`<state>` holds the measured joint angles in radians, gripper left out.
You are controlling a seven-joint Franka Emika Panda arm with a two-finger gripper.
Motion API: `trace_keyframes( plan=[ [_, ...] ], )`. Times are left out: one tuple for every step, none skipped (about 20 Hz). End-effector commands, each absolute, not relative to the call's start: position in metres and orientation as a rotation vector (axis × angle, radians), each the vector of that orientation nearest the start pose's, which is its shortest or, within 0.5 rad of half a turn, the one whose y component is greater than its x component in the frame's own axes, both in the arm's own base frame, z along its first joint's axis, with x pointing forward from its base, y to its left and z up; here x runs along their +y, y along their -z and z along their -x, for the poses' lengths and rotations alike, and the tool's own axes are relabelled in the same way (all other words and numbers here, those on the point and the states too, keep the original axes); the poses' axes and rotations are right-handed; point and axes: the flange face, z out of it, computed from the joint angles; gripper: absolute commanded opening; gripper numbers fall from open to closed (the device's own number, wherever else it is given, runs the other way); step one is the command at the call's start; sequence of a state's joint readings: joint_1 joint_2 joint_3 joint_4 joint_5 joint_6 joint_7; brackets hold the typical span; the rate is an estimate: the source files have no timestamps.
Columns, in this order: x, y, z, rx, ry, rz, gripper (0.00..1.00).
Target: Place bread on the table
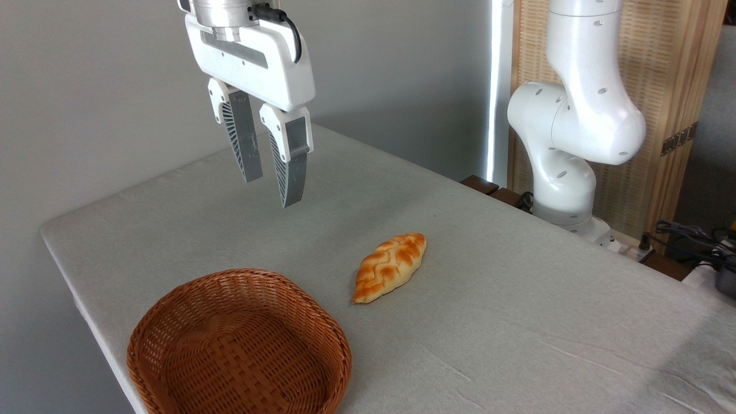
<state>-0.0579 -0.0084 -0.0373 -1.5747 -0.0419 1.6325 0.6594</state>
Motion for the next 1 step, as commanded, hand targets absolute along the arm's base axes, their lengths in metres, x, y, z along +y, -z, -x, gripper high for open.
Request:
trace_keyframes(
  plan=[
    [-0.0568,-0.6373,-0.5562,1.140,0.099,2.957,1.00]
  ],
)
